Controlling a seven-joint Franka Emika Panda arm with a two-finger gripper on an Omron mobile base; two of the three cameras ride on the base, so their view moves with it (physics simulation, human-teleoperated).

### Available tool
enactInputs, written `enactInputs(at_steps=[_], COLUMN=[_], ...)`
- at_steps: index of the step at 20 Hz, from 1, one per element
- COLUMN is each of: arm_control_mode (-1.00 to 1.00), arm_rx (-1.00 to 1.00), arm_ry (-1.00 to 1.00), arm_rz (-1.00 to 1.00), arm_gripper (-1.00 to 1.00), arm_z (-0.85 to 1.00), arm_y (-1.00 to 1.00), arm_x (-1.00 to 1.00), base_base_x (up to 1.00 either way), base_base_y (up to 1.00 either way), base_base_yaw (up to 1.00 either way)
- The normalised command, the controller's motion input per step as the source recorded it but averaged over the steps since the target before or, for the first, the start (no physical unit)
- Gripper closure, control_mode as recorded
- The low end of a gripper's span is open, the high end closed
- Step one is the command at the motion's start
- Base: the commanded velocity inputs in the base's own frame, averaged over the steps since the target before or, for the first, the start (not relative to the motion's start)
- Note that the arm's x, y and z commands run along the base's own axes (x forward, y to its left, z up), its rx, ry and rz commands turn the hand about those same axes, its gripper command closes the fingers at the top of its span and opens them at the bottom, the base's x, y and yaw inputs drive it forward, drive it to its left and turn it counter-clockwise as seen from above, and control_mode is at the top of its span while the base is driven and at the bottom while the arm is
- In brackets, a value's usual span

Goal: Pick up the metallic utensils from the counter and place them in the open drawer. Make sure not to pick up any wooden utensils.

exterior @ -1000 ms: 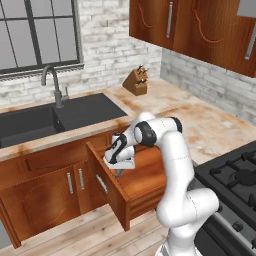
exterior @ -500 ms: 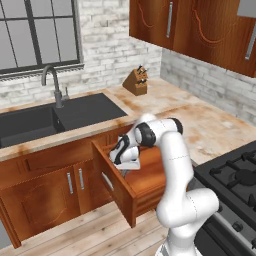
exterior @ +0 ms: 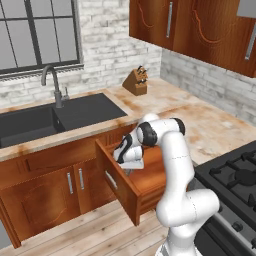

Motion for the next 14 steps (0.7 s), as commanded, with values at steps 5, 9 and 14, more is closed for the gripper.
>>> enactInputs(at_steps=[5,9,14], arm_control_mode=[-1.0,-1.0,-1.0], arm_rx=[0.0,0.0,0.0], arm_ry=[-0.07,-0.15,-0.11], arm_rz=[-0.1,-0.13,-0.09], arm_gripper=[1.0,1.0,1.0], arm_z=[-0.21,-0.21,-0.07], arm_y=[0.4,0.9,0.79], arm_x=[-0.42,-0.67,-0.55], base_base_x=[0.0,0.0,0.0], base_base_y=[0.0,0.0,0.0], base_base_yaw=[0.0,0.0,0.0])
